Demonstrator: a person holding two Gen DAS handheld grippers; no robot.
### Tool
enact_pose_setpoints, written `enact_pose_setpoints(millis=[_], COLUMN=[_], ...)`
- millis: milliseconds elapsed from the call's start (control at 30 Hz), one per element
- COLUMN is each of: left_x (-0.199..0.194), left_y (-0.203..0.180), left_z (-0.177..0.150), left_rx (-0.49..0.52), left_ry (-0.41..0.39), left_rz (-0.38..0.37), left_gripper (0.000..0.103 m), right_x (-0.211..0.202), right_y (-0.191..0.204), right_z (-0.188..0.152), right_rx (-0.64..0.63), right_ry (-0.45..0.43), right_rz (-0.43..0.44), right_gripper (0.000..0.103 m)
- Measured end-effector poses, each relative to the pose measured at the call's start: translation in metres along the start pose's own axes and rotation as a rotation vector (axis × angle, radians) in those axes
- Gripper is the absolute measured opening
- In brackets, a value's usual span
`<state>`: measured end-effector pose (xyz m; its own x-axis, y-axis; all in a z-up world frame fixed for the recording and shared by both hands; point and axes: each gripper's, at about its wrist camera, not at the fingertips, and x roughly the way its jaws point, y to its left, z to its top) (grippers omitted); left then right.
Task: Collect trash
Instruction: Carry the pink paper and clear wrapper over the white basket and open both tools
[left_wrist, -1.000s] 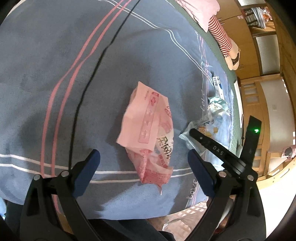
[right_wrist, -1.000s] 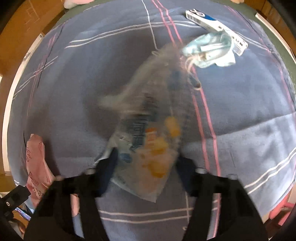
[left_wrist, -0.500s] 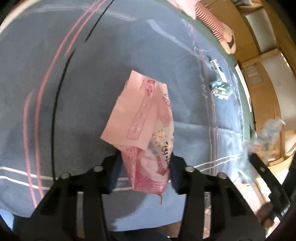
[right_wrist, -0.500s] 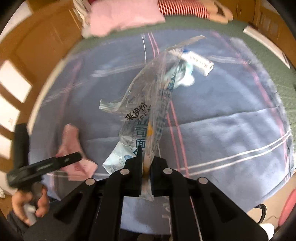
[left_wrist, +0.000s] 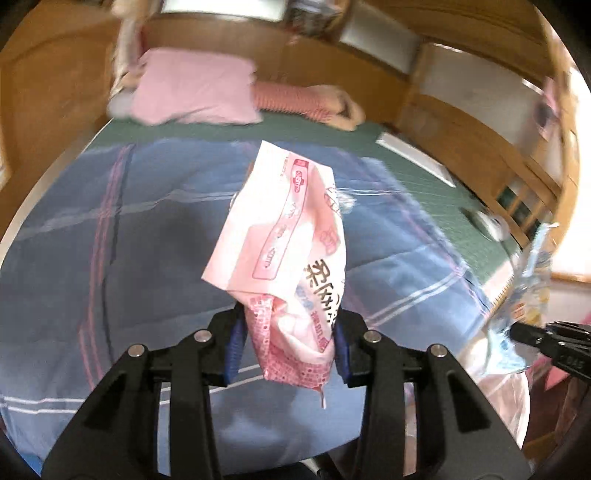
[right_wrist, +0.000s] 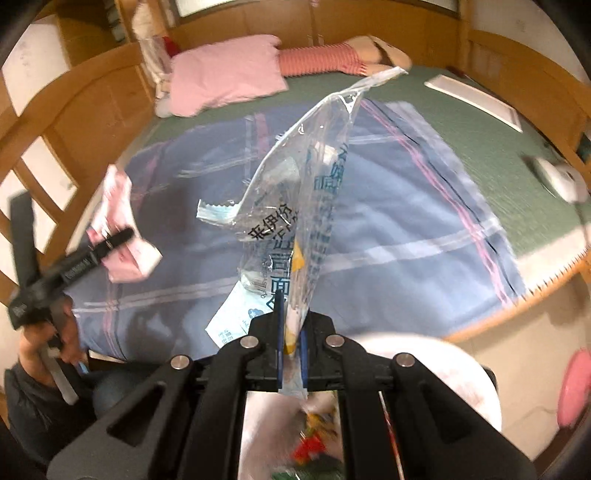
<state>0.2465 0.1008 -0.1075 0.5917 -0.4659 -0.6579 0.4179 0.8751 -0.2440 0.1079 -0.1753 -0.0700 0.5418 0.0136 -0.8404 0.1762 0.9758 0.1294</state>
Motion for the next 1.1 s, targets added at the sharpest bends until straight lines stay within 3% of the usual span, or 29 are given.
enact_pose_setpoints(millis=[100, 267, 367, 567, 967, 1000, 1067, 1100], left_x=[-0.007, -0.007, -0.006, -0.007, -0.015, -0.017, -0.018, -0.019], left_y=[-0.038, -0.094, -0.114, -0.132, -0.152, -0.154, -0.159, -0.161], left_z=[-0.006, -0.025, -0.041, -0.061, -0.077, -0.078, -0.080, -0.081], left_rx=[0.078, 0.182, 0.242, 0.304, 0.353, 0.358, 0.368, 0.371], left_ry=[-0.021, 0.016, 0.054, 0.084, 0.085, 0.083, 0.083, 0.084], left_rz=[-0.027, -0.120, -0.152, -0.181, -0.263, -0.276, -0.305, -0.318], left_gripper=[0.040, 0.040, 0.040, 0.040, 0.040, 0.040, 0.040, 0.040], right_x=[-0.009, -0.018, -0.015, -0.001, 0.002, -0.002, -0.011, -0.019], right_y=[-0.008, -0.016, -0.025, -0.044, -0.062, -0.065, -0.070, -0.075], right_z=[-0.016, -0.038, -0.050, -0.075, -0.098, -0.098, -0.096, -0.093], right_rx=[0.028, 0.032, 0.057, 0.131, 0.179, 0.188, 0.221, 0.247], right_ry=[0.011, 0.037, 0.098, 0.217, 0.277, 0.273, 0.241, 0.205], right_rz=[-0.021, -0.062, -0.092, -0.101, -0.069, -0.085, -0.122, -0.144], right_gripper=[0.008, 0.008, 0.008, 0.008, 0.009, 0.018, 0.060, 0.062])
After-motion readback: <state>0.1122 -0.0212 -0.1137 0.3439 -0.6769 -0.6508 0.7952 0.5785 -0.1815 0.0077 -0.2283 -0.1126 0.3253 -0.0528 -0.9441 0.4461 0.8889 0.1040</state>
